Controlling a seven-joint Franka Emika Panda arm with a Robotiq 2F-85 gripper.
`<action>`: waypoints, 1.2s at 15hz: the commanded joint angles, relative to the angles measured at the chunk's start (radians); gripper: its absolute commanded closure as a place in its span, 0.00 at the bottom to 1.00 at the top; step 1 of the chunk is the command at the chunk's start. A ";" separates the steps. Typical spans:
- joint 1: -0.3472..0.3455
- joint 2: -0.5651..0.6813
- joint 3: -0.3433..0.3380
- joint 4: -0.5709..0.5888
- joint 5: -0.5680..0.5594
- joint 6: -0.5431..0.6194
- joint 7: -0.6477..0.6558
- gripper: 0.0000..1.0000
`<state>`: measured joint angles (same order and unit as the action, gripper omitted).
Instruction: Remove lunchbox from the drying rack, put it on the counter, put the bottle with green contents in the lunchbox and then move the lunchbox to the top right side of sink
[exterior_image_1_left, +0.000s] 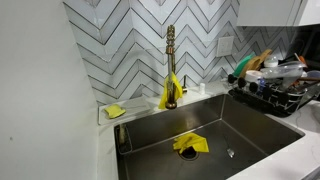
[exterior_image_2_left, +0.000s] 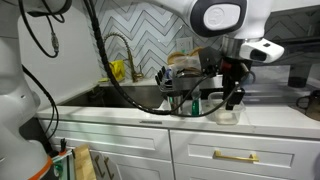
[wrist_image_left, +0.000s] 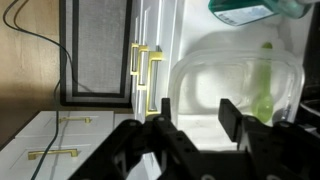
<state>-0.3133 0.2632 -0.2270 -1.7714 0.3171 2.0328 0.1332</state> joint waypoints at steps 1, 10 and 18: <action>0.008 -0.083 0.006 0.009 -0.021 -0.114 -0.067 0.14; 0.055 -0.141 0.033 0.040 -0.004 -0.251 -0.262 0.00; 0.060 -0.172 0.065 -0.044 0.121 -0.251 -0.594 0.00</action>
<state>-0.2509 0.1215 -0.1688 -1.7559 0.3884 1.7854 -0.3239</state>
